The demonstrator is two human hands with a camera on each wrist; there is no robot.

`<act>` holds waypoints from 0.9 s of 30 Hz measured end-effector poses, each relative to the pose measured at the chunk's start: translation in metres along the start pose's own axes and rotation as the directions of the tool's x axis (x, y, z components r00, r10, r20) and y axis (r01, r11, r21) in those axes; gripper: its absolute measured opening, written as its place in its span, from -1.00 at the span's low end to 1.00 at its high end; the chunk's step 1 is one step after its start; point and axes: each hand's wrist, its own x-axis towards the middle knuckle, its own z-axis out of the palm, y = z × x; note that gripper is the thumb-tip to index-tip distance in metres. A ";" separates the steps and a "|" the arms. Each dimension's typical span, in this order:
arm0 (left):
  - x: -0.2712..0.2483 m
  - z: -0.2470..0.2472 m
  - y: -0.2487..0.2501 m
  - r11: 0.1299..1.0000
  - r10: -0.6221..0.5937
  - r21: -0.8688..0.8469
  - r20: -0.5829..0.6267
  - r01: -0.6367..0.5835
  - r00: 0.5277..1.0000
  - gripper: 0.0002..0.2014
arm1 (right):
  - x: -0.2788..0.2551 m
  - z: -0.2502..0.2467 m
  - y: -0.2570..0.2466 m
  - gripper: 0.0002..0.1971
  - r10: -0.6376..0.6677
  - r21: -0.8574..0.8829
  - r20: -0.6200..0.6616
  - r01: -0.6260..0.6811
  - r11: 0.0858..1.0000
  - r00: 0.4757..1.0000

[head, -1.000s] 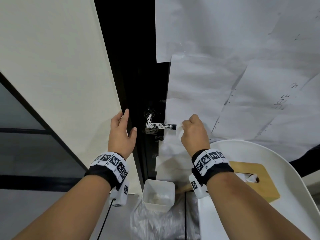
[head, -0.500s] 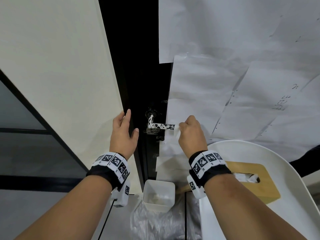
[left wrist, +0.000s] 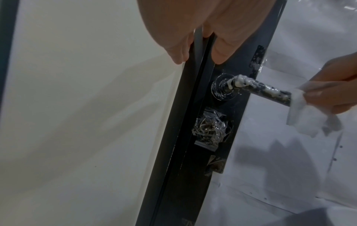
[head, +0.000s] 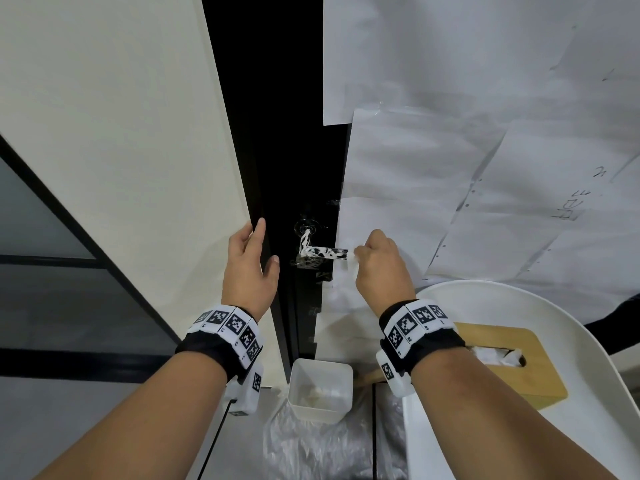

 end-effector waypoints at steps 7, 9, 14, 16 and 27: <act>0.000 0.001 0.001 1.000 -0.002 -0.003 -0.006 0.002 1.000 -0.37 | 0.001 -0.003 -0.001 -0.73 0.005 -0.009 -0.011 -0.005 1.000 1.000; 0.000 0.002 0.001 1.000 0.000 -0.001 -0.003 0.000 1.000 -0.36 | -0.001 -0.002 -0.002 -0.76 -0.007 -0.007 0.011 0.007 1.000 1.000; 0.000 0.001 0.000 1.000 0.001 0.001 0.006 -0.001 1.000 -0.35 | 0.003 -0.007 0.002 -0.77 0.032 0.023 -0.036 -0.031 0.999 0.999; 0.000 0.001 -0.001 1.000 0.001 -0.005 0.011 -0.001 1.000 -0.35 | 0.003 -0.006 -0.002 -0.78 0.023 -0.001 -0.013 -0.023 1.000 1.000; 0.021 -0.016 0.005 0.995 0.089 -0.027 -0.144 -0.094 0.986 -0.36 | 0.002 -0.008 -0.004 -0.80 -0.028 -0.059 -0.001 0.027 0.998 1.000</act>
